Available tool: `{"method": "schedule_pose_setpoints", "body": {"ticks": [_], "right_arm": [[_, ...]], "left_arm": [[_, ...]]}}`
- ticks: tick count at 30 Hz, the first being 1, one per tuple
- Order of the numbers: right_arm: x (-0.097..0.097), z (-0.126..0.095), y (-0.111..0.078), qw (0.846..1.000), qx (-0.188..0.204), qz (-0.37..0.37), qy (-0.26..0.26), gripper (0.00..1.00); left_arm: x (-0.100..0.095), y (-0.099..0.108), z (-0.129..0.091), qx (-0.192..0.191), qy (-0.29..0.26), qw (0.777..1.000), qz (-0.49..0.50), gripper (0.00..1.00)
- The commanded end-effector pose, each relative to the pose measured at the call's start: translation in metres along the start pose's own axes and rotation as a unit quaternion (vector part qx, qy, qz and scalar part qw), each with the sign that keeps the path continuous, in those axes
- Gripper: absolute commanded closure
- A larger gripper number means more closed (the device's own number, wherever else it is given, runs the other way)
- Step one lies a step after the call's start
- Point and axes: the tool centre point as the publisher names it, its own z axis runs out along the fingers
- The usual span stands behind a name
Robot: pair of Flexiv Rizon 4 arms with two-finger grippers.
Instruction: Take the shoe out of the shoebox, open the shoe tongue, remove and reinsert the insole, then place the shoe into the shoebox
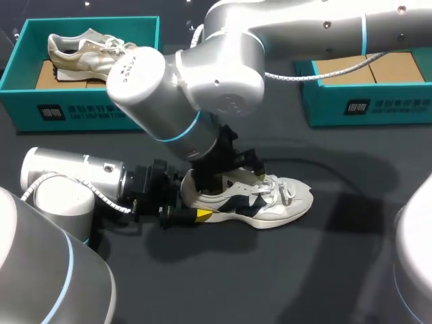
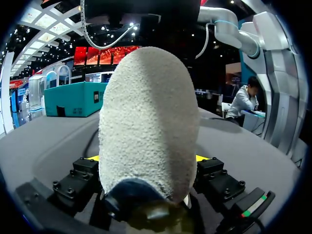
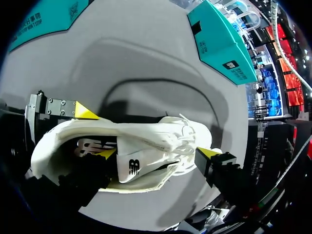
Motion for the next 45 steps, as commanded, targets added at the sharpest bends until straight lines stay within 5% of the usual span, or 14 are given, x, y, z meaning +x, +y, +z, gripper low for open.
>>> {"method": "schedule_pose_setpoints", "body": {"ticks": [1,9,11,13,16,18,24,27,43,45], "right_arm": [[-0.011,0.004,-0.005,0.996,0.0,0.085,0.005,0.0],[-0.027,-0.011,-0.004,0.995,0.0,0.095,-0.004,0.0],[-0.03,-0.014,-0.003,0.996,0.006,0.091,-0.005,0.17],[-0.033,-0.015,-0.003,0.996,0.011,0.089,-0.006,0.51],[-0.036,-0.013,-0.003,0.996,0.022,0.086,0.005,0.73],[-0.038,-0.012,-0.004,0.996,0.026,0.081,0.011,1.0],[-0.044,-0.012,-0.001,0.997,0.039,0.038,0.046,1.0],[-0.048,-0.009,0.002,0.992,0.039,-0.022,0.118,1.0],[-0.048,-0.009,0.002,0.992,0.039,-0.022,0.118,1.0],[-0.061,-0.009,-0.001,0.988,0.025,-0.023,0.148,1.0]], "left_arm": [[0.001,0.0,0.0,0.0,-0.001,1.0,0.0,1.0],[0.001,0.0,0.0,0.0,-0.001,1.0,0.0,1.0],[0.001,0.0,0.0,0.0,-0.001,1.0,0.0,1.0],[0.001,0.0,0.0,0.0,-0.001,1.0,0.0,1.0],[0.001,0.0,0.0,0.0,-0.001,1.0,0.0,1.0],[0.001,0.0,0.0,0.0,-0.001,1.0,0.0,1.0],[0.001,0.0,0.0,0.0,-0.001,1.0,0.0,1.0],[0.001,0.0,0.0,0.0,-0.001,1.0,0.0,1.0],[0.001,0.0,0.0,0.0,-0.001,1.0,0.0,1.0],[0.001,0.0,0.0,0.0,-0.001,1.0,0.0,1.0]]}}
